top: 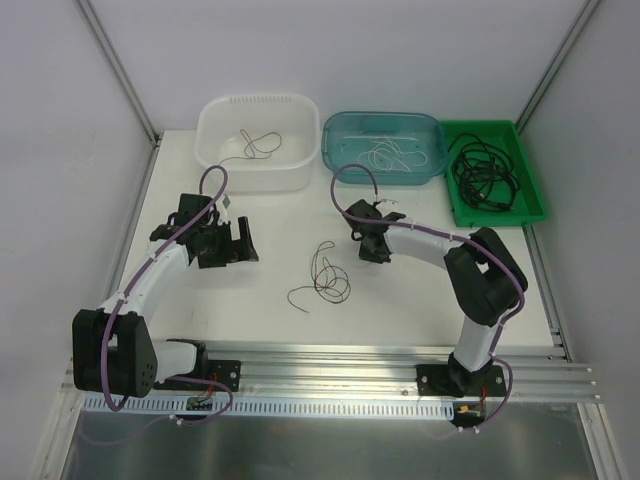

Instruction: Untangle the cables

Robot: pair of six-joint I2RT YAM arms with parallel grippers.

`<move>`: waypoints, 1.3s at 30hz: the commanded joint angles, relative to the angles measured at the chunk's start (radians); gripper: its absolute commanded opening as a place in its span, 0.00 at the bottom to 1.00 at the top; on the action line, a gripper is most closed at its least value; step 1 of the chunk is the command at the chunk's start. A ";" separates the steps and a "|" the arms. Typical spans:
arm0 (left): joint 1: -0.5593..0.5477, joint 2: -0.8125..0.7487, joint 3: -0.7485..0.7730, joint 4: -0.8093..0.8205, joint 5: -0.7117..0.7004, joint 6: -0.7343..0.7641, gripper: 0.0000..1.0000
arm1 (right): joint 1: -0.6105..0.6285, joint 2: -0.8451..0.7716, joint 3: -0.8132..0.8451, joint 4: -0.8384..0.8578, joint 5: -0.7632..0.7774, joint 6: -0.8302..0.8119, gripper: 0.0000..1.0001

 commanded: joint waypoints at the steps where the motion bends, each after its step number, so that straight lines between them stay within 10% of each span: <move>1: 0.009 -0.020 -0.005 0.005 0.005 0.019 0.99 | -0.008 -0.056 -0.002 -0.066 0.067 -0.076 0.01; 16: 0.009 -0.026 -0.004 0.005 0.010 0.019 0.99 | -0.002 -0.461 0.332 -0.224 0.207 -0.512 0.01; 29: 0.009 -0.028 -0.002 0.005 0.013 0.022 0.99 | 0.046 -0.673 0.515 0.050 -0.683 -0.526 0.01; 39: -0.009 -0.120 -0.036 0.089 0.200 0.025 0.99 | 0.072 -0.582 0.330 -0.096 -0.367 -0.491 0.01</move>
